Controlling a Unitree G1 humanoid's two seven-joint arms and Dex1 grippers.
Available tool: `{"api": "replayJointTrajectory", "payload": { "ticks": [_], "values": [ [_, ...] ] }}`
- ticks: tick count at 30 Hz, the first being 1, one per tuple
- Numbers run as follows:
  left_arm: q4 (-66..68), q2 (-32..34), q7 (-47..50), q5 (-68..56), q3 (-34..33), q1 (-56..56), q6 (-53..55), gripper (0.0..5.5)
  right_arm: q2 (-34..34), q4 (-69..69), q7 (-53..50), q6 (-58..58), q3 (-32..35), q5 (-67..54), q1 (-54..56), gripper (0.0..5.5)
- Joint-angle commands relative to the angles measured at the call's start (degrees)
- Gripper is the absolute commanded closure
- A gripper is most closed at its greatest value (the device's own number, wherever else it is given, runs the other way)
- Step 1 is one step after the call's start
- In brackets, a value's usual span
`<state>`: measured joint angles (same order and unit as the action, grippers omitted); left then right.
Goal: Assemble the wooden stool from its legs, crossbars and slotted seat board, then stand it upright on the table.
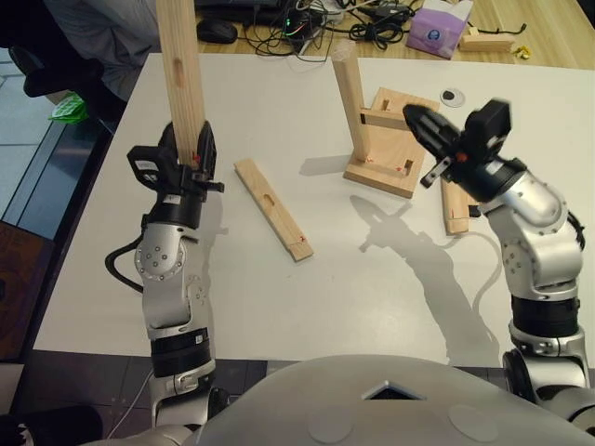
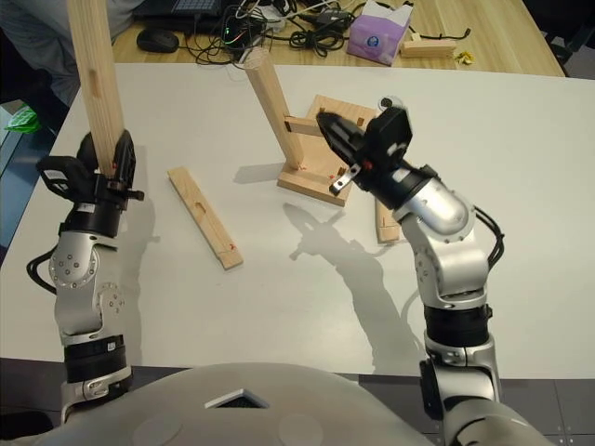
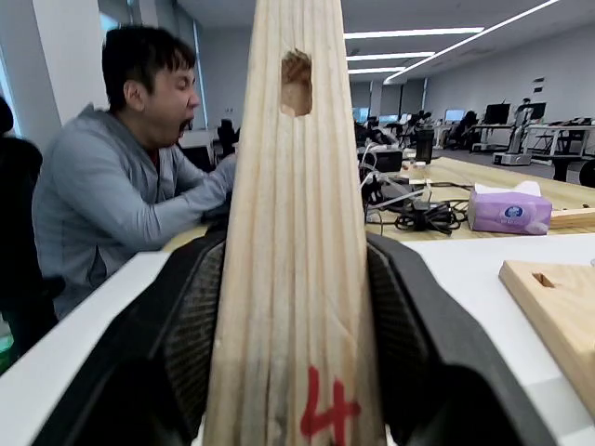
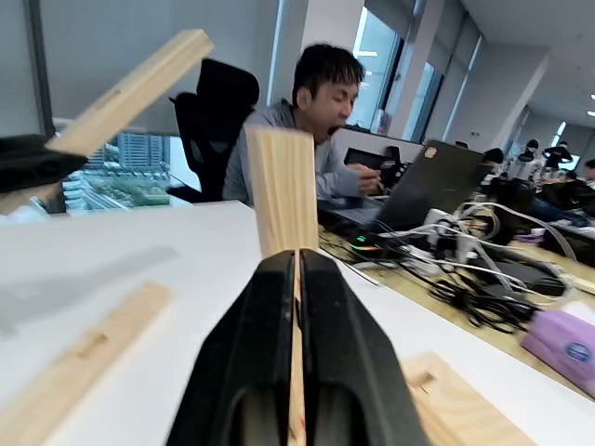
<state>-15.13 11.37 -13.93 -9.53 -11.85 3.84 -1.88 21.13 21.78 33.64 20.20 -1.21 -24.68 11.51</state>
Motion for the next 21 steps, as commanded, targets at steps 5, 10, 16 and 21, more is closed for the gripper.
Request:
{"api": "replayJointTrajectory", "payload": {
  "ticks": [5,10,16,21],
  "values": [
    [-0.80,4.05,-1.39,5.31,3.81,-12.28,-8.37,3.47,-6.41,-6.25,-5.27,14.07,8.81,-23.57,25.00,3.84],
    [-0.15,6.77,-6.79,7.17,8.82,-16.49,-14.17,3.47,-7.55,-12.07,-8.57,18.02,12.25,-29.69,31.42,3.07],
    [1.92,8.48,-9.97,10.43,13.20,-19.47,-21.22,3.47,-8.29,-11.60,-9.44,22.26,11.80,-34.27,32.21,3.04],
    [6.21,8.08,-9.93,10.94,14.85,-21.85,-24.11,3.47,-8.30,-7.15,-7.00,24.66,9.94,-37.43,29.59,3.04]
  ]
}}
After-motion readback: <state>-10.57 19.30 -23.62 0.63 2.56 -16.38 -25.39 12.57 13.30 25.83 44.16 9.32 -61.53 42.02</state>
